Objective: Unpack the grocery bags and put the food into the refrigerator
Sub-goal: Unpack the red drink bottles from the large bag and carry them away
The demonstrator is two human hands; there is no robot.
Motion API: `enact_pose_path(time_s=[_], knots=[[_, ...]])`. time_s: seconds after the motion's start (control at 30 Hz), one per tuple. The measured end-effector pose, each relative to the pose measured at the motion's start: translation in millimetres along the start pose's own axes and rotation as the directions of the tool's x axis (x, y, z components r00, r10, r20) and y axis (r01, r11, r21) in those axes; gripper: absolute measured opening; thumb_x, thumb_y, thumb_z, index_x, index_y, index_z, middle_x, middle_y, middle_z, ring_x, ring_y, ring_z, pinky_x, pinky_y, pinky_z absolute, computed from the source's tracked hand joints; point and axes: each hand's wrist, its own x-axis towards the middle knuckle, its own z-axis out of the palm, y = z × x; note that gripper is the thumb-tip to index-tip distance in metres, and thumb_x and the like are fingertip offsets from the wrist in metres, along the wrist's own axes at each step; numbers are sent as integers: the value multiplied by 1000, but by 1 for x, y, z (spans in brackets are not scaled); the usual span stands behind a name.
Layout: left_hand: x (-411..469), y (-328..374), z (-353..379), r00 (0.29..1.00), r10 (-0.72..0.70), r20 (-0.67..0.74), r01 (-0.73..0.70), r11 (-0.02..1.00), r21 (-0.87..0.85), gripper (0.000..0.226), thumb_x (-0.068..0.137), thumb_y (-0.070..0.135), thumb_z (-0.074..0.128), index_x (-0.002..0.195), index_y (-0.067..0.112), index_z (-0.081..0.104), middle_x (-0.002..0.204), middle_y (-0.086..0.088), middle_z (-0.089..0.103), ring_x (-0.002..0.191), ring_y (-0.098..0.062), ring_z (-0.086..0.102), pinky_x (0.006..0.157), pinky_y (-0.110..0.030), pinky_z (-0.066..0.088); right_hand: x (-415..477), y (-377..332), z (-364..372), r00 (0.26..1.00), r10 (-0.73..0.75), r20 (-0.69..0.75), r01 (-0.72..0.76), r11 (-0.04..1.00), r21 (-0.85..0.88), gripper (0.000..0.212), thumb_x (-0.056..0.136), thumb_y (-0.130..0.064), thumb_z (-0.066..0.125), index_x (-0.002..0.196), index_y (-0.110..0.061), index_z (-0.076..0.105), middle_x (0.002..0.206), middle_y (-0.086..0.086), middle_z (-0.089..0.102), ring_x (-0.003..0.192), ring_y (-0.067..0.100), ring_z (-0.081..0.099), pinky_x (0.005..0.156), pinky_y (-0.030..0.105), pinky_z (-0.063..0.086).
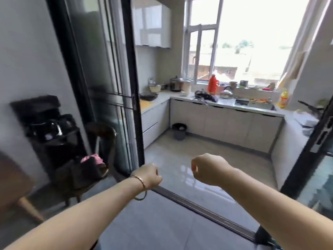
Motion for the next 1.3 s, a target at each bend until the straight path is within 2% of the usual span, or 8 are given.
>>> enact_pose_path(time_s=[0.2,0.3,0.53,0.9,1.0,1.1,1.23,1.3], knots=[[-76,-192,-37,929,-364,-63,350,922,-163,19,81,26,50,64,18,52,82,-4,67,88,-25,66,78,-30,51,64,-194,13,934,-355,46,357,932,-59,29,93,-14,40,113,-11,61,117,8,62,108,29,59,78,31,46],[-122,-284,-57,868,-489,-88,463,860,-213,21,82,28,49,63,19,51,84,-4,69,84,-25,67,79,-31,53,88,-300,22,872,-476,110,485,871,-72,29,94,-12,40,113,-9,61,116,8,62,107,29,58,74,33,43],[-213,-478,-98,695,-708,-125,667,700,-254,18,79,24,46,64,17,52,86,-5,71,84,-26,67,77,-31,51,120,-529,42,777,-618,116,613,786,85,25,92,-16,43,105,-14,63,109,6,65,100,28,62,72,31,44],[-225,-693,-140,554,-821,-137,729,558,-396,19,85,23,47,66,21,50,81,-1,69,77,-23,66,76,-33,53,222,-777,66,628,-766,138,758,642,114,26,92,-21,41,106,-17,63,104,3,66,92,25,63,77,32,52],[-210,-745,-147,513,-842,-167,744,534,-401,17,88,22,46,72,25,50,75,6,62,76,-18,64,70,-30,50,269,-826,80,601,-787,141,776,616,132,27,94,-26,42,113,-19,60,105,0,65,92,21,64,81,32,55],[-191,-795,-161,467,-848,-249,766,529,-364,9,93,25,46,89,22,53,81,7,60,75,-15,57,64,-25,43,317,-872,88,568,-807,164,798,588,129,28,95,-24,38,112,-18,59,107,1,64,94,22,62,72,28,47],[-162,-856,-184,410,-829,-380,779,535,-327,12,94,24,44,98,22,55,95,5,60,77,-15,54,89,-39,48,375,-932,91,526,-824,211,834,548,61,27,96,-17,38,115,-15,57,113,4,63,99,24,62,71,27,42],[-149,-883,-191,426,-784,-451,762,580,-288,22,93,22,44,112,22,56,107,4,60,93,-15,58,97,-39,44,398,-962,93,516,-828,220,840,540,59,29,96,-12,37,118,-14,57,116,5,62,103,24,61,70,27,40]])
